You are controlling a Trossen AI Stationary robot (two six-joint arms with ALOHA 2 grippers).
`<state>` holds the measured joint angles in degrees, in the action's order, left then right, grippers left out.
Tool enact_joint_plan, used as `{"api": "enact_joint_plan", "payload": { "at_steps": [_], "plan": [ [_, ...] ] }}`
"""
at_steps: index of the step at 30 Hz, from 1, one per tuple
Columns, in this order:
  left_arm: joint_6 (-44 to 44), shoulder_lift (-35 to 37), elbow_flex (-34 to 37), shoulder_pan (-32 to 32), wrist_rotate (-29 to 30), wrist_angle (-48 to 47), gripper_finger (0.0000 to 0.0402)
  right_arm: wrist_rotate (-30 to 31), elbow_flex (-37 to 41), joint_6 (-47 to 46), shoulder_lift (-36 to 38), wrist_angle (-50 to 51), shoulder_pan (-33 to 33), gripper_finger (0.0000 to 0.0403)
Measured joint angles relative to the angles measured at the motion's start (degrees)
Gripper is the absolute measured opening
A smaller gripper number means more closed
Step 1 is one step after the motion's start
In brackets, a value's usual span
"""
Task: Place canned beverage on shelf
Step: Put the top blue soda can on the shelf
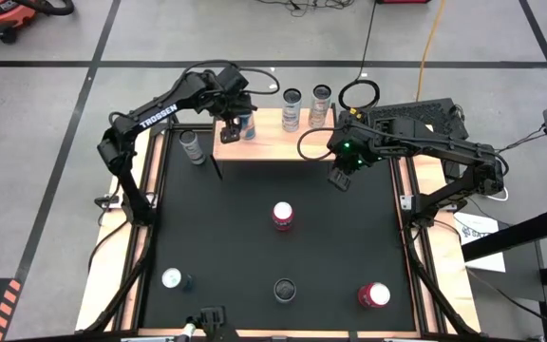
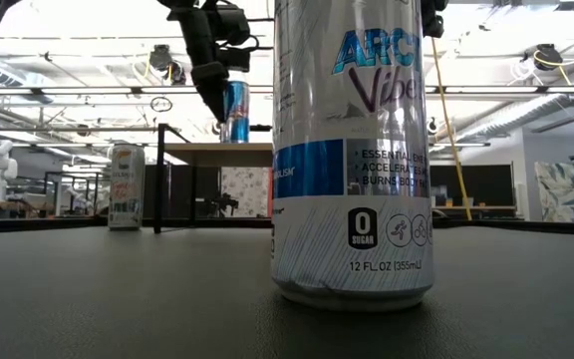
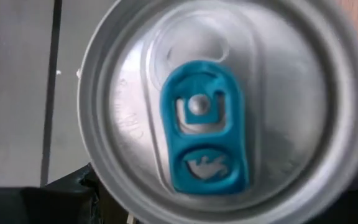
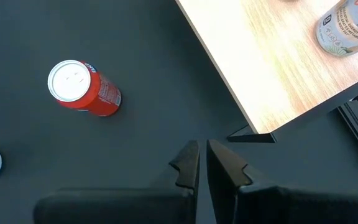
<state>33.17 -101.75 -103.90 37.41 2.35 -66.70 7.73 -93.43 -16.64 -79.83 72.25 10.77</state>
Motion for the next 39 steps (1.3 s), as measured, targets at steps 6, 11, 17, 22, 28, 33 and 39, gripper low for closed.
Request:
{"api": "enact_joint_plan", "payload": {
  "at_steps": [6, 11, 17, 22, 28, 33, 39],
  "plan": [
    [0.2, 0.0, 0.0, -0.1, -0.1, -0.4, 0.0302, 0.0, 0.0, 0.0, 0.0, 0.0, 0.0, 0.0013],
    [0.2, 0.5, 0.0, -0.3, 2.9, -7.2, 0.0302, 0.0, 0.0, 0.0, 0.0, 0.0, 0.0, 0.0013],
    [-1.1, 0.6, 0.0, 0.7, 6.4, -3.7, 0.0302, 0.0, 0.0, 0.3, 0.0, -0.1, 0.0, 0.0013],
    [-1.3, 0.6, 0.0, 0.9, 7.1, 0.7, 0.0302, 0.0, 0.0, 0.2, 0.0, -0.2, 0.0, 0.0013],
    [-1.4, 0.6, 0.0, 1.5, 9.3, 1.7, 0.0302, 0.0, 0.0, 0.9, 0.0, -0.2, 0.0, 0.0013],
    [-1.3, 0.6, 0.0, 1.2, 8.3, 4.3, 0.0302, 0.0, 0.0, 0.9, 0.0, -0.2, 0.0, 0.0013],
    [-1.3, 0.6, 0.0, 1.3, 5.6, 5.8, 0.0302, 0.0, 0.0, 0.9, 0.0, -0.2, 0.0, 0.0013]
  ]
}}
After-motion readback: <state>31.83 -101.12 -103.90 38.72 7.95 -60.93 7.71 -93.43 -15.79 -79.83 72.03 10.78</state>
